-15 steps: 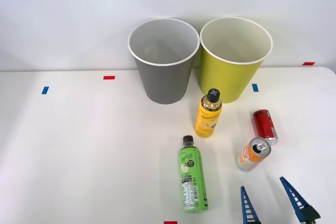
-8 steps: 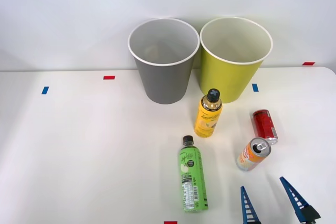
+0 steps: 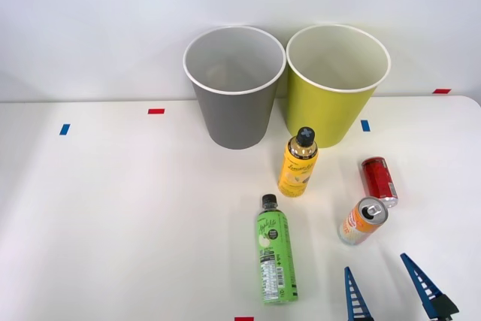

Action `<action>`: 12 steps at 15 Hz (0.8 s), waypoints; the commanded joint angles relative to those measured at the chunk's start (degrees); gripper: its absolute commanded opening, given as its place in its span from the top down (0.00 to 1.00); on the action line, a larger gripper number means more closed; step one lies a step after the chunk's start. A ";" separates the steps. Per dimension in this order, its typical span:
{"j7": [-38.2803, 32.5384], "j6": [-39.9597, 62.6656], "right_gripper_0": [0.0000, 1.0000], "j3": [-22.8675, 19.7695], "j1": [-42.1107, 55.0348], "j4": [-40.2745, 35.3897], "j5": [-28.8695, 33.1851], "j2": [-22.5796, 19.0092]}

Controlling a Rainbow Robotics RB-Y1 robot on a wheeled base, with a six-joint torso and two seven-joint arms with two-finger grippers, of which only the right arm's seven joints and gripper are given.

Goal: Put cans in the gray bin, plastic bottles in the light green bin

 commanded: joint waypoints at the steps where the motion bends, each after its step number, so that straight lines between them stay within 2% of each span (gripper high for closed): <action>1: 0.00 0.00 0.00 0.00 0.00 0.00 0.00 0.00; 12: 0.00 0.00 0.00 0.00 0.00 0.00 0.00 0.00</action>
